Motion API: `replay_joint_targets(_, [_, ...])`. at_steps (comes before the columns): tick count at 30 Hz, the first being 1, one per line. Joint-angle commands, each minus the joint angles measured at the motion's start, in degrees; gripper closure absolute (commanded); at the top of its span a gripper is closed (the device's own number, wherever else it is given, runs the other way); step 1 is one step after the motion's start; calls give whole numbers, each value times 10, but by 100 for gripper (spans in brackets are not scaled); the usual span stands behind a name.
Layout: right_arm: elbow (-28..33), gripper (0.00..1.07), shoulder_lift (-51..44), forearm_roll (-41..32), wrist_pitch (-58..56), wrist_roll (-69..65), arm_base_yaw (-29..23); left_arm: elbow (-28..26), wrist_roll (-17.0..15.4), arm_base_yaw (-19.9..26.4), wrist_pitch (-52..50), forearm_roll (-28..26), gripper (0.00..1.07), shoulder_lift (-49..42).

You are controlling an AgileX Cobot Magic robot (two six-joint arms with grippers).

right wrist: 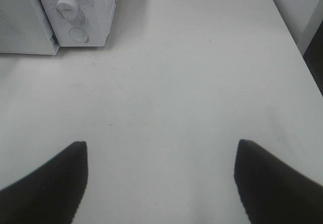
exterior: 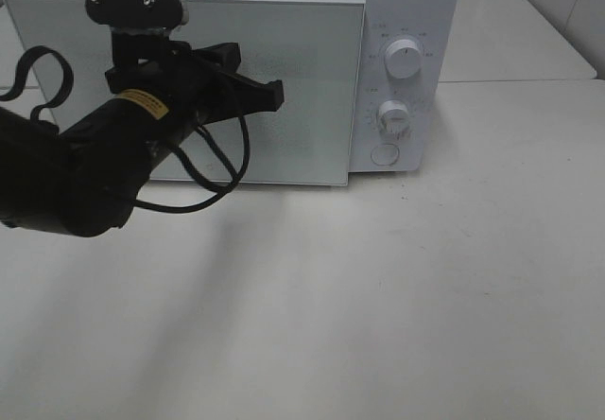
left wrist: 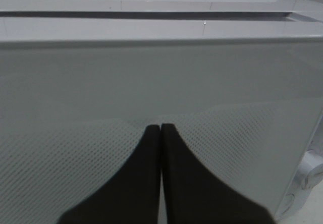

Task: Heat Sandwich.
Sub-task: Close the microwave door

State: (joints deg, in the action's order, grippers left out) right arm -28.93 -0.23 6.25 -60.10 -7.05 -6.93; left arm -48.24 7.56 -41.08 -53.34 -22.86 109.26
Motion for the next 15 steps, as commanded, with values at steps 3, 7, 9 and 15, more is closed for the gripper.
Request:
replay_joint_targets(3, [0, 31, -15, 2, 6, 6, 3, -69, 12, -6, 36, -25, 106, 26])
replay_joint_targets(7, [0, 31, -15, 2, 6, 6, 3, -99, 13, -6, 41, -34, 106, 42])
replay_joint_targets(9, [0, 31, -15, 2, 6, 6, 3, -105, 13, -6, 41, -34, 106, 46])
replay_joint_targets(15, [0, 31, -15, 2, 6, 6, 3, -142, 19, -6, 61, -57, 106, 69])
